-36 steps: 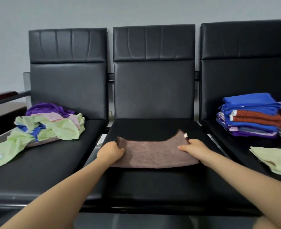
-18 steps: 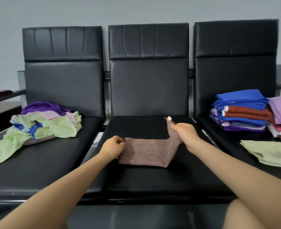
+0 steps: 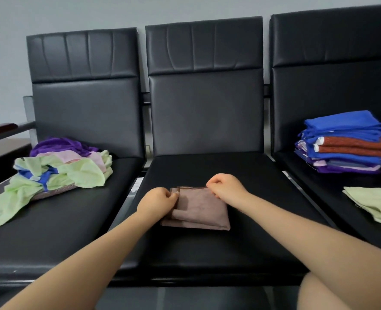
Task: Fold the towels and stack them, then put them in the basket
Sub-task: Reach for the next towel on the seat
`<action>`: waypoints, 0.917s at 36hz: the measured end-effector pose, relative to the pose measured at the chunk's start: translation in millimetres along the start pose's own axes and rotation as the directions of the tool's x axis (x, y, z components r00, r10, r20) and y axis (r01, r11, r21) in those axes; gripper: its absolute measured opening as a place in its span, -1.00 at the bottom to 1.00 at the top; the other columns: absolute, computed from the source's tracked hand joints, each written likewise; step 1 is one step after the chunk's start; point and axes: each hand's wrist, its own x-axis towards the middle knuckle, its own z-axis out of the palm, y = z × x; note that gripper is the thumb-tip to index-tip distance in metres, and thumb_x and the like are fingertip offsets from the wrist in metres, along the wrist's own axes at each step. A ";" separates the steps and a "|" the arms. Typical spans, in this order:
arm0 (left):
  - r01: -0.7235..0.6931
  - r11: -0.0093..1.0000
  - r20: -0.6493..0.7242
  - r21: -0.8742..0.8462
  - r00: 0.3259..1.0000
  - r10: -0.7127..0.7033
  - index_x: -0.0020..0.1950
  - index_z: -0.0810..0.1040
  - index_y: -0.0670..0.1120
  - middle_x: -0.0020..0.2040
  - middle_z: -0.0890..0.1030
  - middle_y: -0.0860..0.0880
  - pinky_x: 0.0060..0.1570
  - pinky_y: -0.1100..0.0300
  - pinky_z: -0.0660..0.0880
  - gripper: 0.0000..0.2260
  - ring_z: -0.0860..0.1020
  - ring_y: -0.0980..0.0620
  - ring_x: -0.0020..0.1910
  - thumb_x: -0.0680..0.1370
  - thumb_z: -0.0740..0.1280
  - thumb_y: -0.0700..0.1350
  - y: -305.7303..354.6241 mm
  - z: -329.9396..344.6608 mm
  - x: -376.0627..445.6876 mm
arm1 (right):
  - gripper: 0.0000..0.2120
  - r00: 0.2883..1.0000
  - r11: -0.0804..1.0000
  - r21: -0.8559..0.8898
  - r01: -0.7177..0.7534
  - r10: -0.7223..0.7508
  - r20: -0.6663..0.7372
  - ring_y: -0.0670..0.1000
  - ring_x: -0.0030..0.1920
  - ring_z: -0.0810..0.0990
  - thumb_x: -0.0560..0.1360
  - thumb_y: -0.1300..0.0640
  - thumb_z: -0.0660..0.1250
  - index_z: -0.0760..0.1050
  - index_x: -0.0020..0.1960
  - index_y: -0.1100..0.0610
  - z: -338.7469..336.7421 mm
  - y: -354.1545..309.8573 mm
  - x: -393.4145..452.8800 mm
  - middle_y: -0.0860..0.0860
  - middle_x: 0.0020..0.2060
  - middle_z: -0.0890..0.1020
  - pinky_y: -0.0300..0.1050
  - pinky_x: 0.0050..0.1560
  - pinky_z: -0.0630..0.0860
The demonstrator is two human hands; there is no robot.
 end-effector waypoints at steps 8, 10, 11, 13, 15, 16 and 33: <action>0.083 0.997 0.103 0.001 0.991 -0.083 -0.40 0.40 -0.08 -0.41 0.49 0.02 -0.30 0.18 0.36 -0.56 0.51 0.01 -0.29 0.43 0.39 0.24 15.1 11.3 6.1 | -0.59 0.994 0.959 -0.263 -0.109 0.114 0.003 -0.03 0.02 0.49 0.53 -0.03 0.29 0.38 0.33 0.07 -10.0 18.9 -5.4 0.01 0.21 0.49 -0.14 0.00 0.50; 0.088 0.996 0.115 0.009 0.989 -0.088 -0.37 0.42 -0.09 -0.42 0.51 0.03 -0.34 0.19 0.35 -0.57 0.50 0.04 -0.32 0.44 0.38 0.24 15.8 9.0 8.1 | -0.55 0.992 0.962 -0.244 -0.124 0.126 -0.010 -0.01 0.04 0.52 0.53 -0.02 0.29 0.34 0.37 0.09 -10.0 18.5 -5.8 0.03 0.21 0.49 -0.14 -0.02 0.50; 0.082 0.996 0.104 0.029 0.991 -0.085 -0.38 0.42 -0.10 -0.43 0.50 0.02 -0.39 0.20 0.33 -0.56 0.48 0.06 -0.35 0.45 0.37 0.23 16.9 7.5 7.9 | -0.53 0.990 0.965 -0.222 -0.139 0.140 -0.014 0.01 0.05 0.53 0.52 0.00 0.30 0.33 0.38 0.11 -10.5 18.1 -6.1 0.03 0.20 0.50 -0.13 -0.02 0.51; 0.067 0.995 0.058 0.075 0.996 -0.071 -0.40 0.38 -0.11 -0.43 0.46 0.01 -0.46 0.21 0.27 -0.55 0.42 0.08 -0.41 0.45 0.38 0.21 18.4 4.5 7.2 | -0.54 0.982 0.975 -0.113 -0.189 0.188 -0.015 0.04 0.03 0.58 0.51 0.06 0.31 0.33 0.36 0.14 -10.7 16.7 -6.6 0.04 0.12 0.52 -0.08 0.00 0.56; 0.075 0.994 0.048 0.075 0.996 -0.078 -0.40 0.37 -0.11 -0.43 0.44 -0.01 -0.46 0.22 0.28 -0.54 0.41 0.08 -0.43 0.45 0.38 0.20 18.9 2.4 7.0 | -0.62 0.971 0.970 0.039 -0.240 0.240 0.008 0.06 -0.02 0.60 0.51 0.14 0.32 0.39 0.29 0.18 -10.7 14.9 -7.3 0.04 0.00 0.53 -0.03 0.04 0.59; 0.092 0.994 0.065 0.056 0.993 -0.095 -0.38 0.38 -0.12 -0.43 0.44 -0.01 -0.46 0.21 0.29 -0.55 0.42 0.07 -0.43 0.45 0.39 0.20 18.4 2.1 7.7 | -0.66 0.967 0.963 0.093 -0.254 0.254 0.020 0.07 -0.02 0.61 0.51 0.16 0.32 0.41 0.26 0.19 -10.9 14.2 -8.0 0.06 -0.01 0.53 -0.02 0.05 0.59; 0.074 0.995 0.038 -0.074 0.997 -0.072 -0.29 0.38 -0.11 -0.33 0.45 0.01 -0.34 0.18 0.32 -0.79 0.44 0.04 -0.29 0.53 0.25 -0.09 13.7 0.0 -3.1 | -0.76 0.982 0.965 -0.186 -0.183 0.188 0.007 -0.02 -0.29 0.50 0.50 -0.08 0.34 0.48 -0.14 0.10 -9.5 19.5 -4.0 0.01 -0.26 0.53 -0.15 -0.28 0.38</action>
